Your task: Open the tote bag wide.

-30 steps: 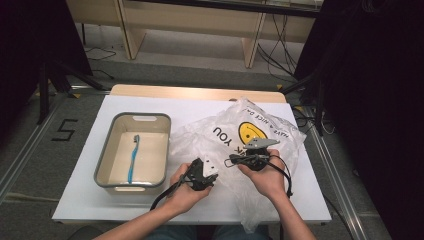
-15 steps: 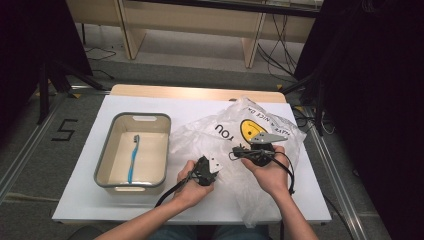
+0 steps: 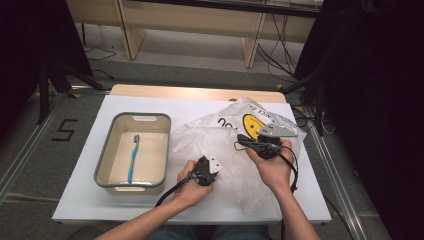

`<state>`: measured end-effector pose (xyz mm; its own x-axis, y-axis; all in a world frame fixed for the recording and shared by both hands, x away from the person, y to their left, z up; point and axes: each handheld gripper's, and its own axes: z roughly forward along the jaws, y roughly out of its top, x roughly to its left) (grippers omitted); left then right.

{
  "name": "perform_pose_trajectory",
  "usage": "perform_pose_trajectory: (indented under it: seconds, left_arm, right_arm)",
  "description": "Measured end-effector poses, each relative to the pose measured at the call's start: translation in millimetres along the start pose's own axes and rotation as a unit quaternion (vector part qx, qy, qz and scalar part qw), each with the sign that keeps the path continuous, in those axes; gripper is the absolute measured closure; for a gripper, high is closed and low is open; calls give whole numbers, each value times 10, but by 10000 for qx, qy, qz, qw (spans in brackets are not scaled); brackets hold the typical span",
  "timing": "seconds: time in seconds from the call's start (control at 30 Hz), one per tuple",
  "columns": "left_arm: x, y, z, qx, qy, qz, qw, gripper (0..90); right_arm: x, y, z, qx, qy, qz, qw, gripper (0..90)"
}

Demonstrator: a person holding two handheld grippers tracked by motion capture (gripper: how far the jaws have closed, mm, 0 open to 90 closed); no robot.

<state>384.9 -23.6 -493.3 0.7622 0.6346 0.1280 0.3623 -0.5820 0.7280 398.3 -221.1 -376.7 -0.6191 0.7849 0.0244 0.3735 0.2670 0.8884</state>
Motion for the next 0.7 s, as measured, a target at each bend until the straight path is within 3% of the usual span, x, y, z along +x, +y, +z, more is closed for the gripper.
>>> perform_pose_trajectory:
  seconds: [0.1, 0.5, 0.7]
  left_arm:
    - [-1, 0, 1, -3, 10, 6, 10000, 890]
    - [2, 2, -5, 9, 43, 33, 10000, 870]
    - [0, 16, -63, -18, 37, 114, 9999, 808]
  right_arm:
    - [2, 41, -22, -147, -18, 37, 9999, 900]
    - [-11, 56, -12, -236, -62, 85, 9997, 900]
    - [-13, 53, -13, -241, -52, 97, 9996, 900]
